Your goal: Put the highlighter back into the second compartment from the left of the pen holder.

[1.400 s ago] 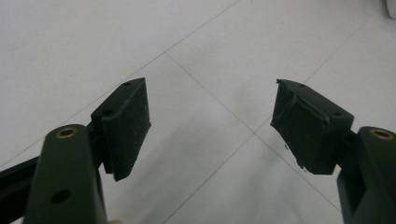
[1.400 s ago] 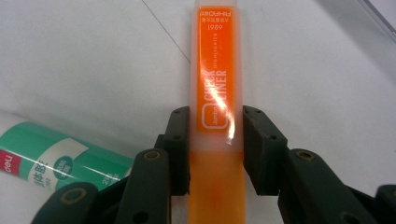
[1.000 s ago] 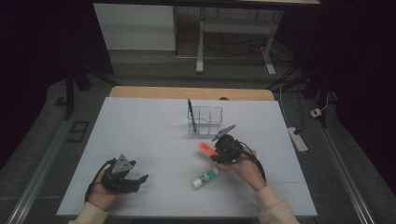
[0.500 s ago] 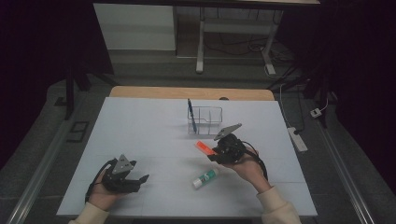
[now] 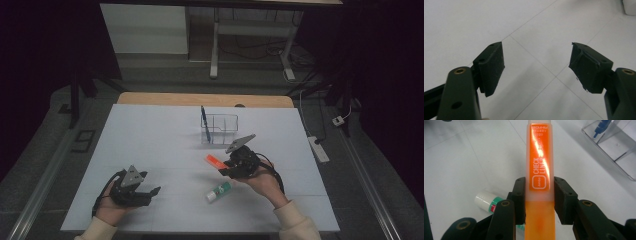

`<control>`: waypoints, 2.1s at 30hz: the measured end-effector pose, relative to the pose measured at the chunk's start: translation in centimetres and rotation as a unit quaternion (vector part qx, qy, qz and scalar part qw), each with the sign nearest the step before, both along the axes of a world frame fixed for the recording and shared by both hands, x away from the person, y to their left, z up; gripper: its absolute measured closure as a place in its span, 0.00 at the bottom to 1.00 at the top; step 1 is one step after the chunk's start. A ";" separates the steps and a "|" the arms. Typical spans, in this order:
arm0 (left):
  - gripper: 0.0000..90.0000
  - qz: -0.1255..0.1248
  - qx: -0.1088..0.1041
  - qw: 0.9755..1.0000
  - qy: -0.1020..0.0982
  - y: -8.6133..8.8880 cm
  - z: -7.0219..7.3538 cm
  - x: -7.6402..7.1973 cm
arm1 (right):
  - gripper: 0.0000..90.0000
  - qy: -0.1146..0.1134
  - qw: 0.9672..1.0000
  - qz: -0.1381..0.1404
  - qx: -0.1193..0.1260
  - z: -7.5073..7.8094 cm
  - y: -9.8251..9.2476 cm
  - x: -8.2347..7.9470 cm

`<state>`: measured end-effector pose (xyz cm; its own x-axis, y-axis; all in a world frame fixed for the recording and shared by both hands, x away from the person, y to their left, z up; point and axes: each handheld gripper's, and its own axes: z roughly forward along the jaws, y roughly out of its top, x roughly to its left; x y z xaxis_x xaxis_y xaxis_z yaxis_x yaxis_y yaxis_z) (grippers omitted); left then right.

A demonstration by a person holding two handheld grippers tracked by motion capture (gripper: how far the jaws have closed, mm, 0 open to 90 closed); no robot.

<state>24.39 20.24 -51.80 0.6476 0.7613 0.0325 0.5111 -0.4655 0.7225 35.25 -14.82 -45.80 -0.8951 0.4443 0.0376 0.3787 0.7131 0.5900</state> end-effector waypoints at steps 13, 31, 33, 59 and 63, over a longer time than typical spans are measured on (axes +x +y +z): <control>0.31 -0.014 0.005 1.000 -0.024 -1.6 1.6 0.1 | 0.72 0.006 0.999 0.031 0.000 0.0 1.0 -0.5; 0.31 -0.066 0.008 0.997 -0.027 -4.4 3.6 1.0 | 0.72 0.001 0.998 0.061 -0.025 -0.7 2.3 -1.0; 0.31 -0.076 0.011 0.997 -0.028 -4.9 3.9 1.1 | 0.72 0.000 0.998 0.063 -0.028 -0.8 2.5 -1.1; 0.30 -0.182 0.064 0.981 0.002 -10.2 4.6 3.5 | 0.72 0.011 0.990 0.135 -0.046 -1.6 4.3 -2.3; 0.31 -0.194 0.079 0.978 0.008 -10.8 4.3 4.0 | 0.72 0.012 0.988 0.146 -0.046 -1.7 4.5 -2.4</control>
<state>28.36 9.42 -47.51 0.8881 0.4442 0.1181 0.2838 -0.7321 0.6193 32.89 -10.36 -47.51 -0.9850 0.1696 0.0327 0.1624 0.8443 0.5107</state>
